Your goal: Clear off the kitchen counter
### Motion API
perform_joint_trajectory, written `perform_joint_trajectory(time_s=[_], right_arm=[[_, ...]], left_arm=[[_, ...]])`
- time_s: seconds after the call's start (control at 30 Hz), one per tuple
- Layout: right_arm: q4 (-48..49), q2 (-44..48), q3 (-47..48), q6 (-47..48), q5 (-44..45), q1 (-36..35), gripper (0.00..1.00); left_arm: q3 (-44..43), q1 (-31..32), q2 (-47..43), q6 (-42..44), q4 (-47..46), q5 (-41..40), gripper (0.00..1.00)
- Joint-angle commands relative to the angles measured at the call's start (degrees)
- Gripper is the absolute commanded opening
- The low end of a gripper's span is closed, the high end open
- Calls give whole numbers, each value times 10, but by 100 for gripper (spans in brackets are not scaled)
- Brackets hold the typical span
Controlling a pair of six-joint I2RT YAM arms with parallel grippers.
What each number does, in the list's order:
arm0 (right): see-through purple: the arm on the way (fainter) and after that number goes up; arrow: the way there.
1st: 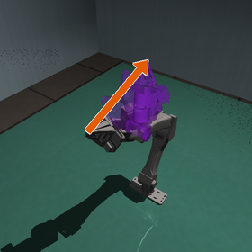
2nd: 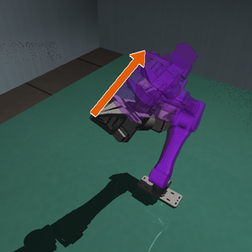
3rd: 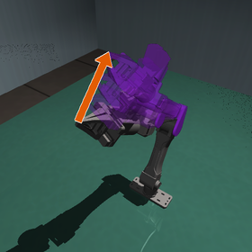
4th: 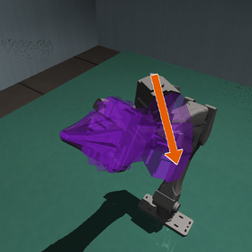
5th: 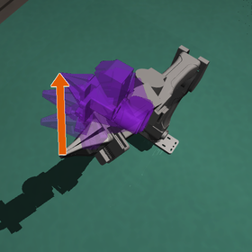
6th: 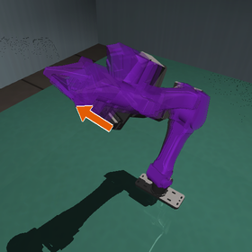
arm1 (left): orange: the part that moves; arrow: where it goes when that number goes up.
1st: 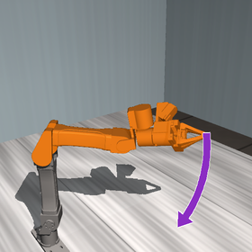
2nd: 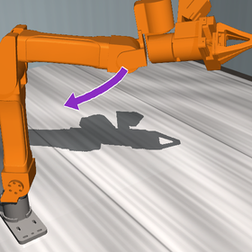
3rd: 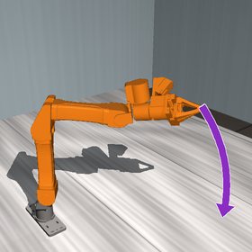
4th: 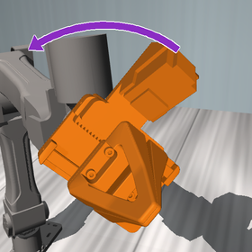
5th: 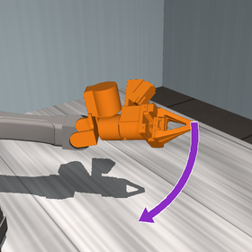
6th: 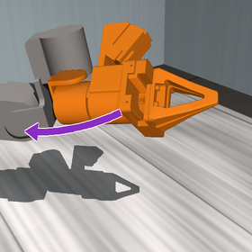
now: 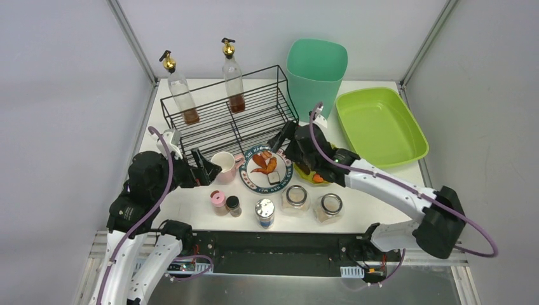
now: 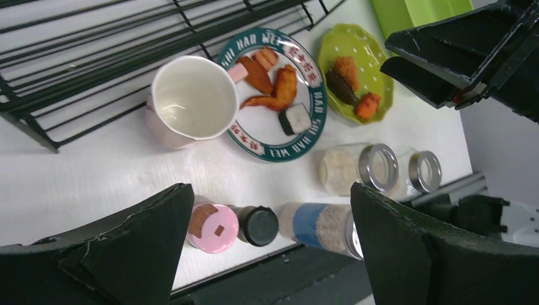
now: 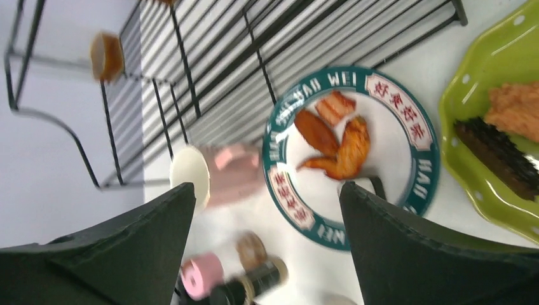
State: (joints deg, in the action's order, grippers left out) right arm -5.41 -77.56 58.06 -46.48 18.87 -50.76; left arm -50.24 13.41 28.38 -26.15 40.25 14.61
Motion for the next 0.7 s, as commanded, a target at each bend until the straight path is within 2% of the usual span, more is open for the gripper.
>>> perform_joint_trajectory(time_s=[0.0, 0.07, 0.2, 0.3, 0.43, 0.57, 0.67], right_arm=[[-131, 66, 22, 168, -85, -27, 89], [-177, 77, 36, 213, -115, -48, 90], [-266, 85, 74, 265, -114, -111, 94], [-297, 91, 91, 283, -113, -150, 99], [-326, 88, 104, 297, -107, -186, 99], [-329, 73, 106, 298, -92, -211, 99], [-312, 59, 107, 301, -79, -234, 99]], left_arm=[[-32, -5, 24, -1, 27, 98, 99], [-36, -5, 29, 0, 35, 105, 99], [-59, -4, 37, 5, 58, 103, 99], [-72, -5, 50, 6, 73, 107, 99], [-75, -5, 66, 48, 85, 134, 99], [-93, -5, 78, 48, 135, 31, 99], [-85, -5, 64, 52, 138, 3, 99]])
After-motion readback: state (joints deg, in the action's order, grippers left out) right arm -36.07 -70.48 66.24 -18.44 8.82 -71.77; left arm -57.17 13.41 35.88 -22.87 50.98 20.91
